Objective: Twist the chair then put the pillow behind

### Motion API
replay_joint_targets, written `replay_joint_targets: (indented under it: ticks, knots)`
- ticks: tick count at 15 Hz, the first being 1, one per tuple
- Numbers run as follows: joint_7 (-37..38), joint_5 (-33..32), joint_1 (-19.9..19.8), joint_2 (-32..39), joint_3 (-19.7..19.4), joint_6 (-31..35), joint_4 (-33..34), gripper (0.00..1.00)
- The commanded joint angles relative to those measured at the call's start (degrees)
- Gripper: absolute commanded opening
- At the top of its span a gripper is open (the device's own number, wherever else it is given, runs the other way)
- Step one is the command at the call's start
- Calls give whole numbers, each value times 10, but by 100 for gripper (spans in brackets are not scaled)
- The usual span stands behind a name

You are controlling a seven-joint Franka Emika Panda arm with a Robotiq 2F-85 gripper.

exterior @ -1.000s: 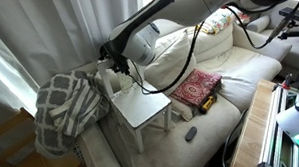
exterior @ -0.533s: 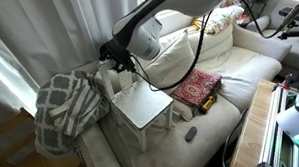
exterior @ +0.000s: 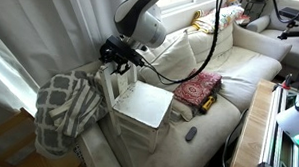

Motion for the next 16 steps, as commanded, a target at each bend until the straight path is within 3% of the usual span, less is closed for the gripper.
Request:
replay_joint_targets:
  ticks: [1,13,14,15,16]
  knots:
    - [-3,-35,31,-67,-41,-106,-33,5]
    - [-20,-188,52,-84,-70,-303,22,5]
    - [10,-195,57,-79,-80,-311,31,5]
    - [-1,-160,50,-51,-66,-261,24,20]
    - [2,-167,52,-51,-69,-271,29,20]
